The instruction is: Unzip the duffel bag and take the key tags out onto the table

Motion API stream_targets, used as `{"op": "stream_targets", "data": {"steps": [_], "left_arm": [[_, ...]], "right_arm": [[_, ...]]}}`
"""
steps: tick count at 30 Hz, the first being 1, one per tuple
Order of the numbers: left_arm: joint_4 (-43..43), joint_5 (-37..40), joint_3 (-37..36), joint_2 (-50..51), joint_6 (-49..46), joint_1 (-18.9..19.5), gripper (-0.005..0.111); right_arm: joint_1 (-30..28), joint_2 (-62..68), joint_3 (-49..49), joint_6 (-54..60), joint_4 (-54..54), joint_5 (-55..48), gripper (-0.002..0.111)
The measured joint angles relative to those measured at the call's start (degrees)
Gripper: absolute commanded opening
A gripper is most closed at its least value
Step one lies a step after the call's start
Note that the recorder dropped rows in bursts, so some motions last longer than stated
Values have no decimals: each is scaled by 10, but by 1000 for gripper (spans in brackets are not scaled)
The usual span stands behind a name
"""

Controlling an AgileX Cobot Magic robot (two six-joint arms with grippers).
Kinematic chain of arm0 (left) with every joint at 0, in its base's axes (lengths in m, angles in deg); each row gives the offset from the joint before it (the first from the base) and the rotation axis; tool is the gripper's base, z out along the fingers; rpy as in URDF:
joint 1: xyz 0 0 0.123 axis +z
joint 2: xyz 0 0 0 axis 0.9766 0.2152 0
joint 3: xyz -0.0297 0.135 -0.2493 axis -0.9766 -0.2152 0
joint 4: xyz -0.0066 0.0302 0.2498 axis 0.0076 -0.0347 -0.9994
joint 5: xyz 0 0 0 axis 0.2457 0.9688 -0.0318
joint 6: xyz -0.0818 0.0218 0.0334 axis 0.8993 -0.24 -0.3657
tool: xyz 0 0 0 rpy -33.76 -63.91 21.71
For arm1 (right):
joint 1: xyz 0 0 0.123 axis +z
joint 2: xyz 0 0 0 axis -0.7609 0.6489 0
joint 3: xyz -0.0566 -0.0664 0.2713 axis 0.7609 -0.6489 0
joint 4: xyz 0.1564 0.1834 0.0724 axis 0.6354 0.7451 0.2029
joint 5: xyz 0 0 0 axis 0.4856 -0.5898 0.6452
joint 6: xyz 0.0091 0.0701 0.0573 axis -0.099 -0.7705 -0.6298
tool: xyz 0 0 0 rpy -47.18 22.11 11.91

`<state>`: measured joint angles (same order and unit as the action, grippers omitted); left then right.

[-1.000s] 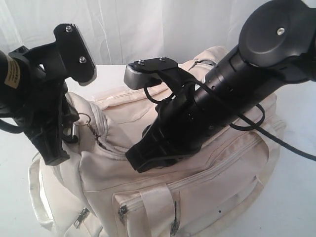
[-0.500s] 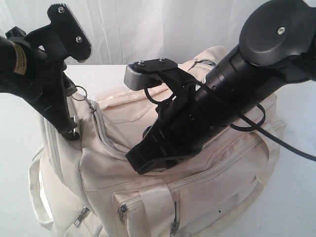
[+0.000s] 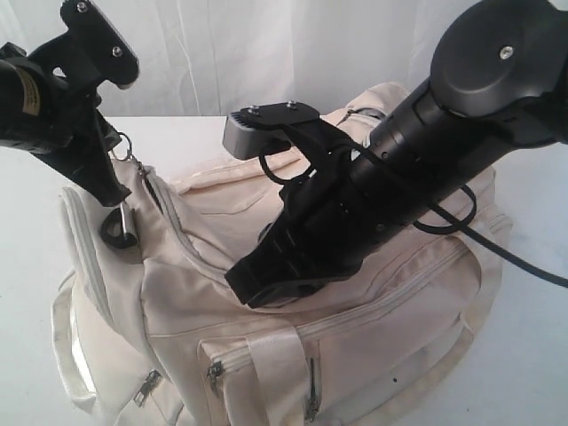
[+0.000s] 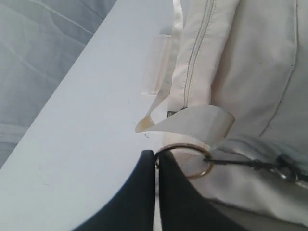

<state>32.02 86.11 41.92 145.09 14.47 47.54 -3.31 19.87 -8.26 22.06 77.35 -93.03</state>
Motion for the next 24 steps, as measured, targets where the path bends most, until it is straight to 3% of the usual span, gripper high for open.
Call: {"op": "stream_targets", "data": {"steps": [9, 24], "left_arm": [[13, 48, 67, 2, -15, 0, 0], [-7, 77, 76, 37, -48, 0, 0]], "right_arm": [[0, 0, 5, 0, 0, 18, 0], [0, -50, 5, -11, -30, 14, 0]]}}
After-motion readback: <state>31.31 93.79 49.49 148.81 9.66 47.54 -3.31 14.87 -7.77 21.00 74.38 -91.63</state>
